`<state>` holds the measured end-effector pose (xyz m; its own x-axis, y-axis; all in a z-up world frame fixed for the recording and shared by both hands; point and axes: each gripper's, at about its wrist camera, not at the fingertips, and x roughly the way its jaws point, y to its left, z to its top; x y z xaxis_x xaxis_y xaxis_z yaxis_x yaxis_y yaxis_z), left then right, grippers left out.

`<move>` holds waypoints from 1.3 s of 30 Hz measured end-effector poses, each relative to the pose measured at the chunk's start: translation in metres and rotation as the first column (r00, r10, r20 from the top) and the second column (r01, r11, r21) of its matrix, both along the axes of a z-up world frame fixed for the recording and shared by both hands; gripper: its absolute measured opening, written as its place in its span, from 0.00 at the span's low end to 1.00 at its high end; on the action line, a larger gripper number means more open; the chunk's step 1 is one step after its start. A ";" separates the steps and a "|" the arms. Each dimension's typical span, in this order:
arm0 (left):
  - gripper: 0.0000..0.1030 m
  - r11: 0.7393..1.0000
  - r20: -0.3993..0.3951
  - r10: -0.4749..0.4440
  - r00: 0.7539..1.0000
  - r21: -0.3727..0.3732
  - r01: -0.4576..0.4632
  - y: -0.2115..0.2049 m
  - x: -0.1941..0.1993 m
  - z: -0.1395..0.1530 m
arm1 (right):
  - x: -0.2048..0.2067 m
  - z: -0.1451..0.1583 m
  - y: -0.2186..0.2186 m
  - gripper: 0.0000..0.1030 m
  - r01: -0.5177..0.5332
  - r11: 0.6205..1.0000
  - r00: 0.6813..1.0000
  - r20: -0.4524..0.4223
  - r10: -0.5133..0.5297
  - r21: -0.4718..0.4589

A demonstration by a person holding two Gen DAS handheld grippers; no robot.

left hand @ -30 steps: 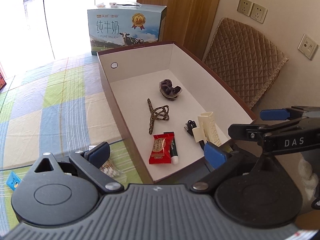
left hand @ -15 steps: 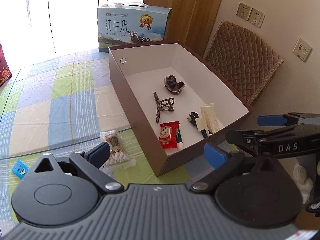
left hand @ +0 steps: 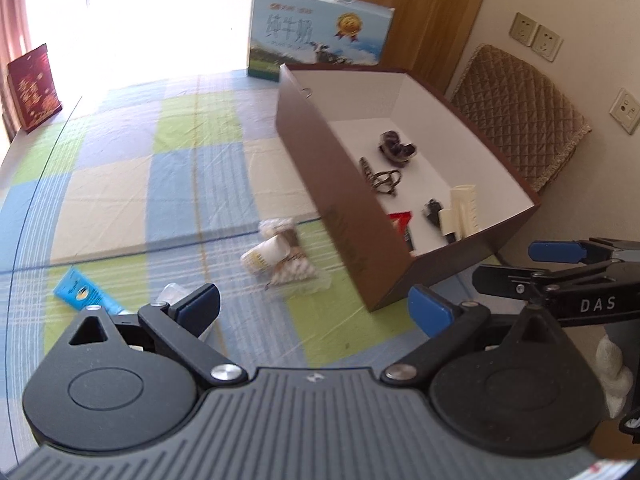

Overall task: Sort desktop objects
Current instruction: 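Withdraw both open tools from the box back over the table, then close left tool on white pill bottle beside cotton swabs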

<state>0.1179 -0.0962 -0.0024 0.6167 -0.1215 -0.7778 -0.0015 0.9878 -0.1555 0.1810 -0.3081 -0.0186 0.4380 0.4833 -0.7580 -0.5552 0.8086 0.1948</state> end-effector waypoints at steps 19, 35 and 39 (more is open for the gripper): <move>0.92 0.999 -0.048 0.030 0.998 0.039 -0.028 0.063 -0.023 -0.043 | -0.017 -0.056 0.038 0.98 0.015 0.999 0.996 -0.082 -0.018 -0.041; 0.66 0.964 -0.074 -0.237 0.969 0.106 0.244 0.050 0.055 -0.076 | 0.021 -0.056 -0.010 0.98 0.216 0.972 0.965 -0.130 -0.228 -0.096; 0.56 0.926 -0.091 -0.337 0.937 0.150 0.348 0.046 0.076 -0.088 | 0.027 -0.059 -0.016 0.98 0.253 0.962 0.953 -0.142 -0.266 -0.105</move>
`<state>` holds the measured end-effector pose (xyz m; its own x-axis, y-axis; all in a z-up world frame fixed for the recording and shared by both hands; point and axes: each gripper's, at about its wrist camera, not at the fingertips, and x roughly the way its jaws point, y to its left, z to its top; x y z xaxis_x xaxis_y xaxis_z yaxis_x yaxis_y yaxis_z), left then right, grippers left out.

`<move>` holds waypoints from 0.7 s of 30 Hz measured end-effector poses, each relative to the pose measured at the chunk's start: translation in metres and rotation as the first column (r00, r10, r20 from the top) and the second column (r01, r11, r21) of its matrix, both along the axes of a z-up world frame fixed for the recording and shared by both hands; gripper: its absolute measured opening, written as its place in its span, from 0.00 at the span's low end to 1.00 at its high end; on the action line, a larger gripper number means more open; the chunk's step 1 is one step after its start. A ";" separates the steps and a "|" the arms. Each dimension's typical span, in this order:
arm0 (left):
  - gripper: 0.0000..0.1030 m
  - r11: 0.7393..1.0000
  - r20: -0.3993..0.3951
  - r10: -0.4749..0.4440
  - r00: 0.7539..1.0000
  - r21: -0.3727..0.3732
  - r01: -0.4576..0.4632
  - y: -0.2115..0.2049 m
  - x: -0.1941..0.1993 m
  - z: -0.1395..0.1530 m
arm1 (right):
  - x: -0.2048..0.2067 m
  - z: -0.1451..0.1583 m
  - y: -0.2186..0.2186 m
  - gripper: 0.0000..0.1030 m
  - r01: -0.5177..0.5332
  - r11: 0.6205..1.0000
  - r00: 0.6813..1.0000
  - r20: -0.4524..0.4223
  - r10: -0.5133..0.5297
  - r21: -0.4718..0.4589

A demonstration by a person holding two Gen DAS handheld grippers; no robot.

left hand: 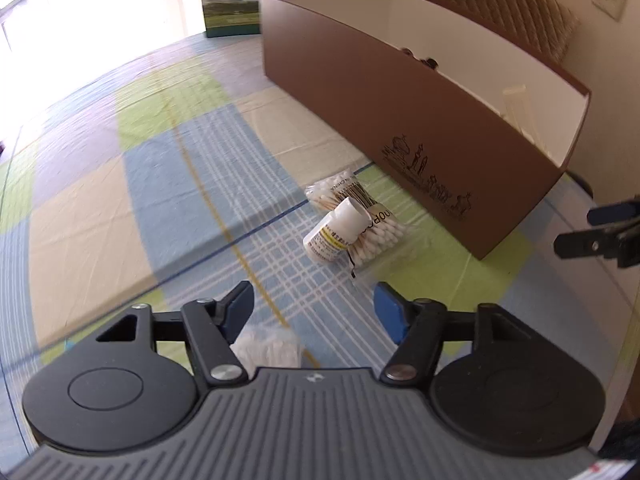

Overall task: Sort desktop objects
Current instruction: 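Close left tool on white pill bottle beside cotton swabs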

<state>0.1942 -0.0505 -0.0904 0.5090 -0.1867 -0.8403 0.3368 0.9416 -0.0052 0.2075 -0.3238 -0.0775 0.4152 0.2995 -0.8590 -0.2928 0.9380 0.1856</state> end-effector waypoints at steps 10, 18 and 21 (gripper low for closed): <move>0.41 0.975 0.019 -0.204 0.979 0.091 0.202 -0.020 0.030 -0.020 | 0.005 -0.011 -0.014 0.98 0.079 0.997 0.996 -0.043 -0.079 -0.017; 0.21 0.949 0.039 -0.302 0.953 0.111 0.296 -0.030 0.037 -0.028 | 0.002 -0.016 -0.011 0.98 0.072 0.997 0.996 -0.060 -0.073 -0.023; 0.21 0.952 0.041 -0.293 0.955 0.099 0.288 -0.027 0.035 -0.028 | -0.002 -0.017 -0.006 0.98 0.053 0.998 0.996 -0.064 -0.054 -0.016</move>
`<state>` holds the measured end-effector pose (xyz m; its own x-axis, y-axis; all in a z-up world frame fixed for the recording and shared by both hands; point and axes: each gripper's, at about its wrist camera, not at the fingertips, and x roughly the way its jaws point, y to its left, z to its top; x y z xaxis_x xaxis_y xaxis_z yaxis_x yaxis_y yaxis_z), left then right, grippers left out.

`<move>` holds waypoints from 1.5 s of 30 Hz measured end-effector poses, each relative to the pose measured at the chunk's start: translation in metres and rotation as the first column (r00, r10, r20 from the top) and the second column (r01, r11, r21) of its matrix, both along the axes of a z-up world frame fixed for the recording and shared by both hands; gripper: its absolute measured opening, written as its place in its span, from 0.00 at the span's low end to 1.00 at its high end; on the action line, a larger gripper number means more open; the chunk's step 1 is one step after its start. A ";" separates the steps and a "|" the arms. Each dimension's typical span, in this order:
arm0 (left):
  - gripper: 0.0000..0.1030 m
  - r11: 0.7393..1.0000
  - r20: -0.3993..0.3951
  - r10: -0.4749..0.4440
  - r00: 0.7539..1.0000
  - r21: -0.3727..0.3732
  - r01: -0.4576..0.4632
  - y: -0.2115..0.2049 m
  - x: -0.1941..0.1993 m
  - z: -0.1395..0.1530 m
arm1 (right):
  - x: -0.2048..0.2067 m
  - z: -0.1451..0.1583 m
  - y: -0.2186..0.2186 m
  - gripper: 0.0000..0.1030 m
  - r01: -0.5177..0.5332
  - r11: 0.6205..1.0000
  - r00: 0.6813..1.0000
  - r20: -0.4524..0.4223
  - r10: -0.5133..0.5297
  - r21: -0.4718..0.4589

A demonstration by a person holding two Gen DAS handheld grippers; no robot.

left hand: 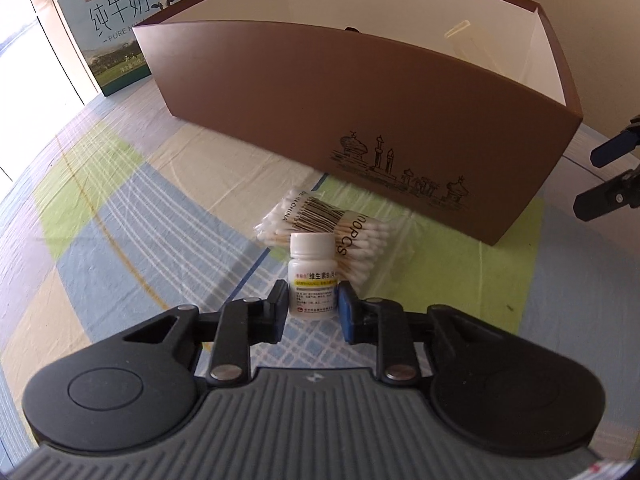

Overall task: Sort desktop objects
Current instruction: 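Close left tool on white pill bottle beside cotton swabs, then carry pill bottle in left tool while right tool moves to floss pick box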

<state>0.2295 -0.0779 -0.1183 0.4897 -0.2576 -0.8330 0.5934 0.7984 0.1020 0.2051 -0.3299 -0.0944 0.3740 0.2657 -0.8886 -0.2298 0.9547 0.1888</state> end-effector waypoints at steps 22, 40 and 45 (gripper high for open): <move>0.21 0.956 -0.056 0.256 0.965 -0.136 -0.261 0.099 -0.031 0.023 | -0.056 -0.004 0.107 0.98 -0.273 0.959 0.962 0.053 0.269 0.079; 0.22 0.932 -0.092 0.304 0.948 -0.177 -0.316 0.121 -0.026 0.014 | -0.052 -0.006 0.110 0.98 -0.258 0.964 0.966 0.041 0.256 0.060; 0.22 0.912 -0.079 0.352 0.933 -0.195 -0.361 0.138 -0.043 0.026 | -0.054 -0.006 0.136 0.98 -0.358 0.931 0.933 0.056 0.355 0.072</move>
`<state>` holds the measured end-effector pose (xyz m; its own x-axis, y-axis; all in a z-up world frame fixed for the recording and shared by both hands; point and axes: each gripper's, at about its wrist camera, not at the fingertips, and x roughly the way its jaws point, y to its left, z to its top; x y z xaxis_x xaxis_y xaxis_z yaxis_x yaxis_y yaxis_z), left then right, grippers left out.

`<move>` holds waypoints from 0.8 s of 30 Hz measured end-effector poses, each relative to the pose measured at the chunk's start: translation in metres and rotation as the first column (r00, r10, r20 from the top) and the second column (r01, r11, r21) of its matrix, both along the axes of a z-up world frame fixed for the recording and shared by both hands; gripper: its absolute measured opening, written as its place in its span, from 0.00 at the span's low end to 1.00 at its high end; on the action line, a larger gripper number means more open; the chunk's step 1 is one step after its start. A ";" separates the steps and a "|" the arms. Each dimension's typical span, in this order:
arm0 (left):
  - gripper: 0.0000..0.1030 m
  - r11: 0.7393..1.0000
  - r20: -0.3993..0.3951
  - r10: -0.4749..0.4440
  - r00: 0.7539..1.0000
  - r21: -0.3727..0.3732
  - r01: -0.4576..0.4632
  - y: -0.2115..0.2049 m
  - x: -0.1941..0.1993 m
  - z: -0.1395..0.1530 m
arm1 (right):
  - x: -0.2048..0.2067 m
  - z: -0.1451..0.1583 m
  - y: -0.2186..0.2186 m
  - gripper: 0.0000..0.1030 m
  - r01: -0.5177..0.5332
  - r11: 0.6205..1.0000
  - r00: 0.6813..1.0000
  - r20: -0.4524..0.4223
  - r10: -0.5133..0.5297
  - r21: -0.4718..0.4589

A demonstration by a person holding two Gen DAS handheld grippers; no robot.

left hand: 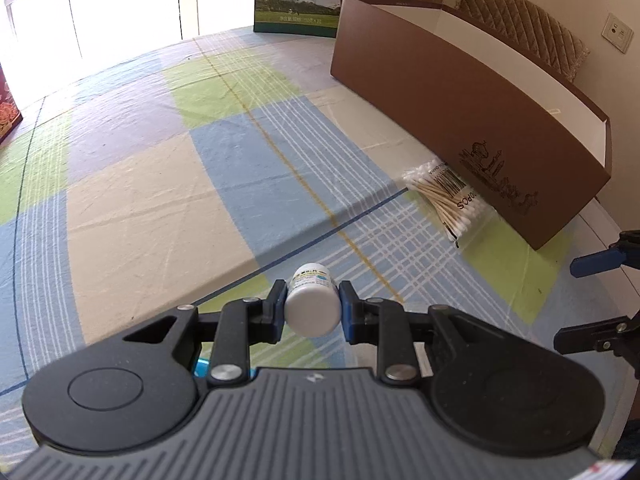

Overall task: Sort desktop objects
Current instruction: 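Carry pill bottle in left tool while right tool moves to floss pick box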

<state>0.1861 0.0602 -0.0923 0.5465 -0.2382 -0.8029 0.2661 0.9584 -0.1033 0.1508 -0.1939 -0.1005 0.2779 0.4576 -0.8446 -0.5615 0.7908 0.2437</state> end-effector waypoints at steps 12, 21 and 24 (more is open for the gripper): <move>0.22 0.975 0.014 0.213 0.977 -0.063 -0.212 0.059 -0.063 0.021 | -0.009 -0.001 0.079 0.98 -0.463 0.886 0.881 0.125 0.457 0.021; 0.22 0.953 0.008 0.296 0.955 -0.068 -0.295 0.081 -0.089 0.021 | -0.011 -0.034 0.135 0.98 -0.693 0.711 0.697 0.139 0.703 -0.118; 0.22 0.948 0.003 0.310 0.951 -0.068 -0.309 0.083 -0.095 0.021 | -0.010 -0.044 0.146 0.98 -0.715 0.686 0.674 0.131 0.727 -0.135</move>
